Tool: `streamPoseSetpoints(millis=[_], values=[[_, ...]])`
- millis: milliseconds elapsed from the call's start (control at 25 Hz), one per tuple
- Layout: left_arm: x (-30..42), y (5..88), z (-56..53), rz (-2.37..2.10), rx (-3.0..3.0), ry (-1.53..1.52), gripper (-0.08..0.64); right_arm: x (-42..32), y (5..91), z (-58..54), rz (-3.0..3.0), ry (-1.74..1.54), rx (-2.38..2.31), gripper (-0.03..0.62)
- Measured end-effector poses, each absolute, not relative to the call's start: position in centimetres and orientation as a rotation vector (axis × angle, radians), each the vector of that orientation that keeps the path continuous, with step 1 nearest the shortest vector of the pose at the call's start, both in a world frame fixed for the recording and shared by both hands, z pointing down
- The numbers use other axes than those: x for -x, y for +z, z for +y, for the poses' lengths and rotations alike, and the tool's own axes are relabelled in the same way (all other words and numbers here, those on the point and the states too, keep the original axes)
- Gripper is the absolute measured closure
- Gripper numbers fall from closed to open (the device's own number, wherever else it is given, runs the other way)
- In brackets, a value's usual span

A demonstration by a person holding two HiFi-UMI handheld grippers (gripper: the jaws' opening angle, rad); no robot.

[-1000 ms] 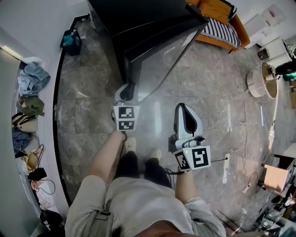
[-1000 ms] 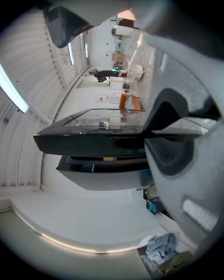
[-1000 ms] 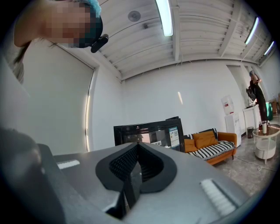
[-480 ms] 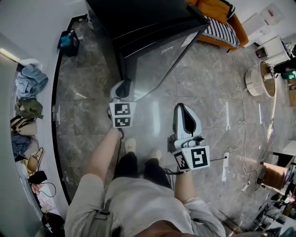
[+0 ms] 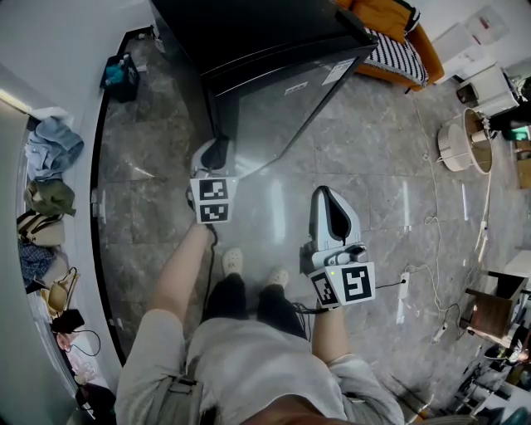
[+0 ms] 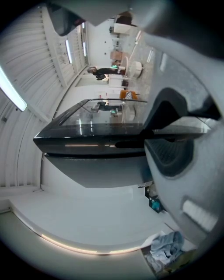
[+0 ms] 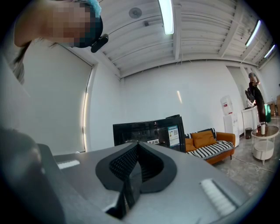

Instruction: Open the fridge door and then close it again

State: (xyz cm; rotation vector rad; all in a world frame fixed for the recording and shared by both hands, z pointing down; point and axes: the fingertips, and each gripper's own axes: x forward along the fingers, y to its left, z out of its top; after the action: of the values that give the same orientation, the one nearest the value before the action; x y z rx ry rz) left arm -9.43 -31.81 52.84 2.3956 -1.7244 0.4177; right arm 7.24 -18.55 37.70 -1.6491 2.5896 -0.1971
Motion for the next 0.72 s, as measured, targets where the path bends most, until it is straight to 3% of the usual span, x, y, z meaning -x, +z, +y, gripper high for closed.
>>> streamPoseSetpoints(millis=[600,720], values=[[9.8,52.3,-30.8,-1.734,-2.469,0.42,0.491,-6.5,37.4,-18.7,2.61,-0.195,1.613,0.589],[9.5,51.4,-29.3,-1.747,-2.492,0.41,0.537,-6.4,37.0,-18.4,2.62,-0.188,1.59,0.589]])
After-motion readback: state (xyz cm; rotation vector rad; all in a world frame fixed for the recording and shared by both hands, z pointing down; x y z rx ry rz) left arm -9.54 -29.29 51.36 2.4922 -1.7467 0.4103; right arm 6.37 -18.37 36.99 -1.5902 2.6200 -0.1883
